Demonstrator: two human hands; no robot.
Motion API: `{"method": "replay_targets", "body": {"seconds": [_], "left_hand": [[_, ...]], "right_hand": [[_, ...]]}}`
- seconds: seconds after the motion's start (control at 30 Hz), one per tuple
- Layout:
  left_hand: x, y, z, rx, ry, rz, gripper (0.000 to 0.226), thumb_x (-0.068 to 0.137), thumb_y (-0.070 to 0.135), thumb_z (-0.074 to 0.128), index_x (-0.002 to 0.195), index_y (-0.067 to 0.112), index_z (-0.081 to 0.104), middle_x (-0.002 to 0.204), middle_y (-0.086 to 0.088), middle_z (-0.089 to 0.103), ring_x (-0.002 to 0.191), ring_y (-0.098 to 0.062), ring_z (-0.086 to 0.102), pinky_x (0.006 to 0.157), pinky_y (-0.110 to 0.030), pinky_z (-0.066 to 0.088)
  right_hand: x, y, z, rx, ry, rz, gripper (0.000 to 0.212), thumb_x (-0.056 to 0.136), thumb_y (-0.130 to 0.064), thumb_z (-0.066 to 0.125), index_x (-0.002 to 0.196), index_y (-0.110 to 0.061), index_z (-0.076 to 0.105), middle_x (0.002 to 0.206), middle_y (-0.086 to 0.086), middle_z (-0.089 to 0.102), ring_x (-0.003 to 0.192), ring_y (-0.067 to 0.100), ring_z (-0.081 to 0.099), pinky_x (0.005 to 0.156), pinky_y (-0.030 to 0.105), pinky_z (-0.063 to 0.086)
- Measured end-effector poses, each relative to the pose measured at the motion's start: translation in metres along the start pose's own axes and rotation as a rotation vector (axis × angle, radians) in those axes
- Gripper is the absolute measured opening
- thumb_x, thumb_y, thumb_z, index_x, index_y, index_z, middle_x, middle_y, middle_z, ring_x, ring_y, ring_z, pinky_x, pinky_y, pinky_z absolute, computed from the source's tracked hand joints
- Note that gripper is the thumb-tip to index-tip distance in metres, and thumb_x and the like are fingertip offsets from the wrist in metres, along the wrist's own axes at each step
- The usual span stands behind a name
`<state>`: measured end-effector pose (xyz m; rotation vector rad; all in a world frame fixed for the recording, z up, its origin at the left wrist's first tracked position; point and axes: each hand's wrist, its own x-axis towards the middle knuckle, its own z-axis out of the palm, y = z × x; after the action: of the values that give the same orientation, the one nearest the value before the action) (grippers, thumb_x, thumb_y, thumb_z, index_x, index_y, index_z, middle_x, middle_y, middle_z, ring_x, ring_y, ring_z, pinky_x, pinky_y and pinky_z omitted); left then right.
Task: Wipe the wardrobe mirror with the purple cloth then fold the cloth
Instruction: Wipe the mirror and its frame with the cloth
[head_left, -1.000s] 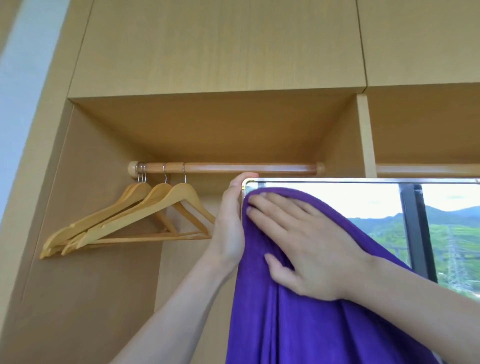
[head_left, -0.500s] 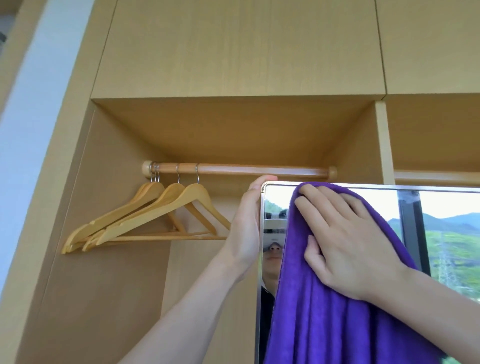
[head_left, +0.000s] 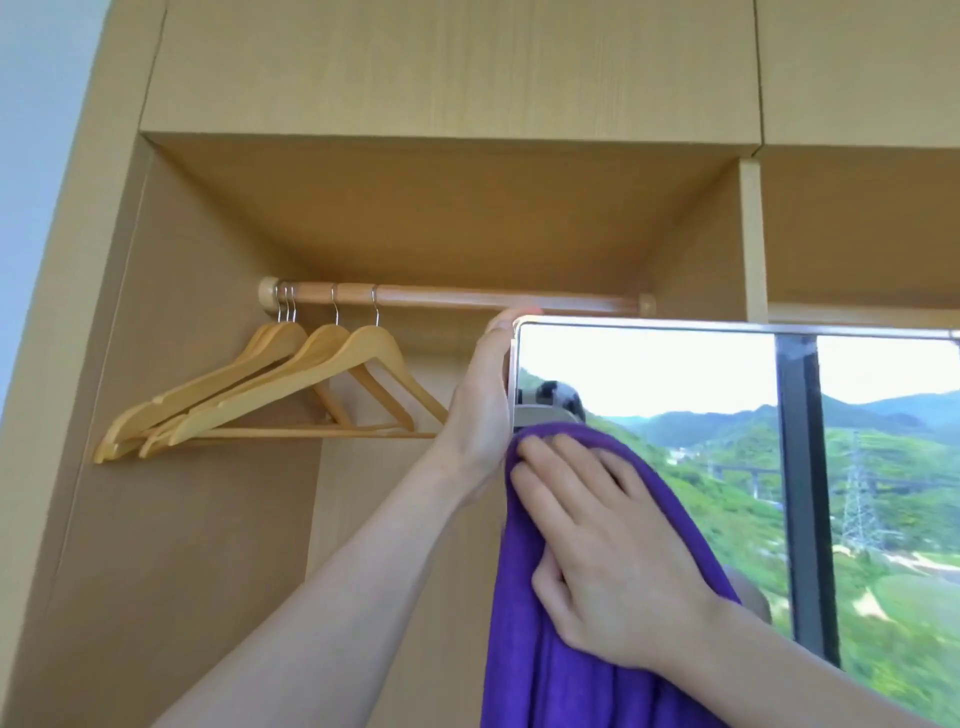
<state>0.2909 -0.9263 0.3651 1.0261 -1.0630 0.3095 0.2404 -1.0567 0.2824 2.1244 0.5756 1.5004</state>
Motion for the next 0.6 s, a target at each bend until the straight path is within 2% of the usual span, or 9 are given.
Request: {"method": "replay_targets", "body": {"seconds": [0.07,0.1,0.17,0.27,0.37,0.43,0.47,0.53,0.6], "left_hand": [[0.0,-0.002,-0.002,0.052,0.017,-0.014,0.043,0.109,0.033,0.026,0.133,0.018,0.058,0.11,0.009,0.076,0.097,0.001,0.069,0.085,-0.019,0.053],[0.001,-0.004,-0.003,0.069,0.032,-0.017,0.043,0.109,0.035,0.026,0.133,0.022,0.058,0.113,0.013,0.075,0.101,0.004,0.068,0.086,-0.019,0.053],[0.004,-0.008,-0.002,0.092,0.066,-0.006,0.044,0.107,0.038,0.027,0.135,0.024,0.058,0.133,0.006,0.067,0.122,-0.004,0.06,0.101,-0.026,0.046],[0.008,-0.012,-0.001,0.025,0.104,0.037,0.047,0.103,0.034,0.032,0.14,0.016,0.055,0.138,0.0,0.062,0.132,-0.01,0.052,0.11,-0.026,0.038],[0.0,-0.018,0.0,-0.017,0.091,0.053,0.055,0.1,0.031,0.035,0.149,0.009,0.045,0.155,-0.008,0.049,0.148,-0.017,0.038,0.124,-0.036,0.025],[-0.023,-0.032,-0.002,-0.09,0.051,-0.009,0.048,0.103,0.033,0.035,0.135,0.011,0.064,0.141,-0.005,0.063,0.137,-0.01,0.053,0.117,-0.03,0.038],[-0.041,-0.041,-0.001,-0.138,0.025,-0.065,0.046,0.105,0.035,0.036,0.122,0.015,0.075,0.128,-0.002,0.072,0.123,-0.007,0.064,0.106,-0.025,0.047],[-0.078,-0.06,-0.002,-0.261,0.001,-0.189,0.051,0.103,0.042,0.036,0.11,0.019,0.081,0.114,-0.005,0.078,0.106,-0.012,0.073,0.088,-0.025,0.057],[-0.104,-0.076,-0.002,-0.334,0.073,-0.268,0.052,0.094,0.045,0.038,0.105,0.021,0.083,0.117,-0.01,0.076,0.111,-0.016,0.072,0.093,-0.028,0.058]], "right_hand": [[-0.027,-0.007,0.008,-0.006,-0.067,-0.102,0.066,0.076,-0.033,0.057,0.136,-0.008,0.049,0.148,0.012,0.046,0.136,0.033,0.042,0.111,0.043,0.029],[-0.035,-0.007,0.01,-0.008,-0.095,-0.149,0.066,0.076,-0.034,0.058,0.137,-0.009,0.049,0.149,0.011,0.044,0.136,0.032,0.041,0.111,0.043,0.028],[-0.037,0.002,0.006,-0.021,-0.122,-0.187,0.067,0.075,-0.034,0.059,0.137,-0.01,0.049,0.15,0.011,0.044,0.137,0.031,0.041,0.11,0.042,0.029],[-0.012,0.029,-0.008,0.047,-0.06,0.02,0.065,0.077,-0.028,0.057,0.138,-0.006,0.051,0.151,0.014,0.045,0.137,0.034,0.042,0.108,0.044,0.035],[0.021,0.046,-0.023,0.091,0.05,0.308,0.062,0.084,-0.024,0.047,0.143,-0.005,0.047,0.156,0.012,0.041,0.144,0.032,0.038,0.113,0.045,0.036],[0.029,0.042,-0.022,0.09,0.074,0.365,0.063,0.085,-0.023,0.046,0.146,-0.005,0.045,0.157,0.011,0.039,0.146,0.031,0.035,0.116,0.044,0.034],[0.027,0.037,-0.02,0.086,0.061,0.362,0.064,0.086,-0.022,0.048,0.147,-0.005,0.044,0.158,0.012,0.038,0.147,0.031,0.034,0.117,0.044,0.032],[0.012,0.021,-0.011,0.086,-0.01,0.298,0.068,0.085,-0.023,0.054,0.15,-0.005,0.042,0.161,0.013,0.036,0.149,0.032,0.033,0.118,0.043,0.032],[-0.014,0.001,0.003,0.079,-0.103,0.169,0.076,0.081,-0.025,0.062,0.151,-0.005,0.043,0.16,0.013,0.038,0.149,0.032,0.035,0.118,0.043,0.033]]}}
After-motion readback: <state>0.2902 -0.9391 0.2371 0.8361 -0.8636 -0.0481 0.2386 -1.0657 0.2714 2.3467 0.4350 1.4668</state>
